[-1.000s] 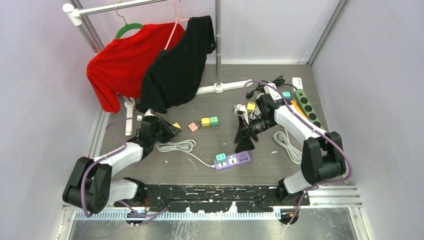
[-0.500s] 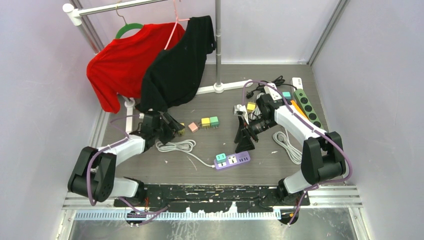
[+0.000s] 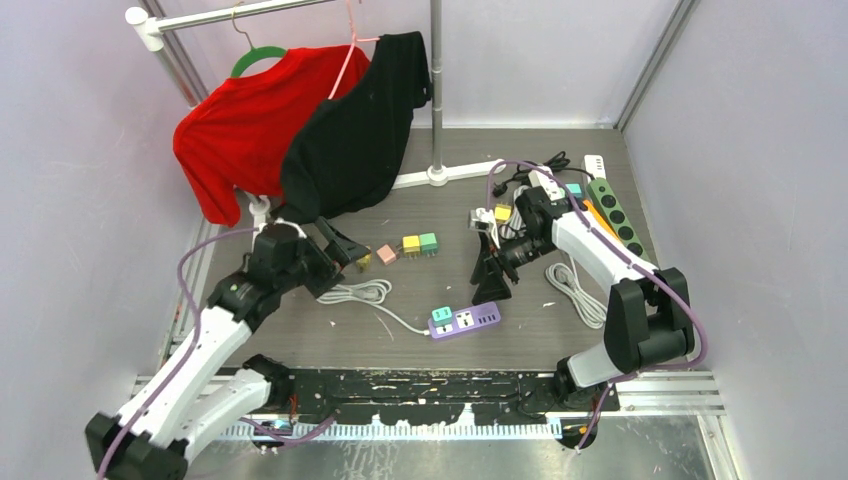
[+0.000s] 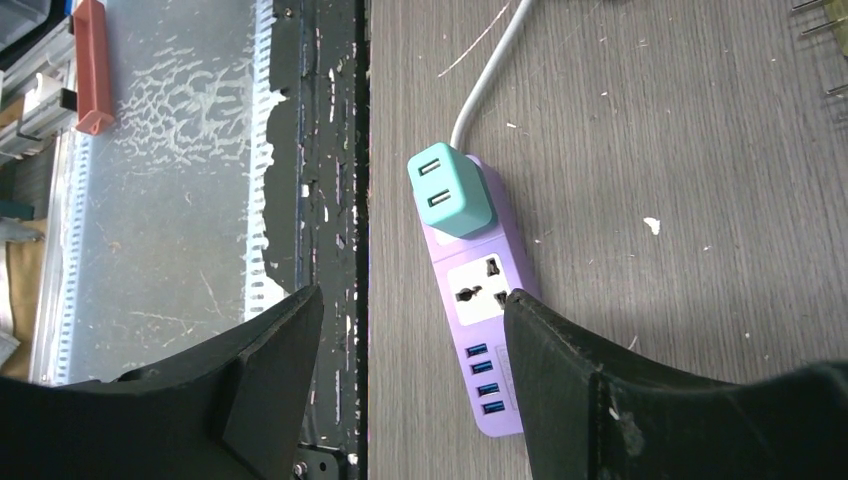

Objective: Pull the plug off the socket
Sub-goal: Place the plug at the center of the board, then remove the plug from the socket.

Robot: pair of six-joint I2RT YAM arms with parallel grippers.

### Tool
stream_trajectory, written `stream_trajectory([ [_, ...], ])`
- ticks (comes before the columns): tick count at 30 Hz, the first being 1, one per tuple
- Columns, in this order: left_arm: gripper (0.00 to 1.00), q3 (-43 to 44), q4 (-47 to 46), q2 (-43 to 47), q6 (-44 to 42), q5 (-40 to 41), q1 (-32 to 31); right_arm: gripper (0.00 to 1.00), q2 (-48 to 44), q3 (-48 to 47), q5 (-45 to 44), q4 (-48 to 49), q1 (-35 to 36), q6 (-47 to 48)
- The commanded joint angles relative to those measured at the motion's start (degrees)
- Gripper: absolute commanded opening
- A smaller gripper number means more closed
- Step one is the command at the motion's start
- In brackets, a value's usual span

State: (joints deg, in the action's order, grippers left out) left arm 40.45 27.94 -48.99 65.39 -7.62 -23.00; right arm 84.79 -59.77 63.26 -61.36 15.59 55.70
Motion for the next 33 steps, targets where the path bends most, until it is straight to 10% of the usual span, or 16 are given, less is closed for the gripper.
stream_trajectory([
  [1,1.0,4.87,10.32,7.3,2.29,1.56,-4.18,0.72,-2.21,-0.49,0.56,-0.11,-0.92,1.24],
  [5,0.99,7.06,9.8,11.3,-0.15,-3.6,-4.32,0.72,-3.34,-0.64,0.85,-0.32,-2.47,1.23],
  [13,0.99,-1.63,-21.44,21.05,-7.13,-26.04,-4.33,0.74,-9.43,0.62,4.8,-0.51,-6.69,1.96],
  [24,1.0,-20.3,-40.98,31.8,-8.2,-25.34,-6.33,1.0,-15.92,4.92,12.15,0.32,-6.42,10.98],
  [33,0.99,-26.07,-36.57,33.57,-22.68,-13.16,-19.52,0.97,-14.89,8.33,-12.87,19.5,13.21,5.15],
])
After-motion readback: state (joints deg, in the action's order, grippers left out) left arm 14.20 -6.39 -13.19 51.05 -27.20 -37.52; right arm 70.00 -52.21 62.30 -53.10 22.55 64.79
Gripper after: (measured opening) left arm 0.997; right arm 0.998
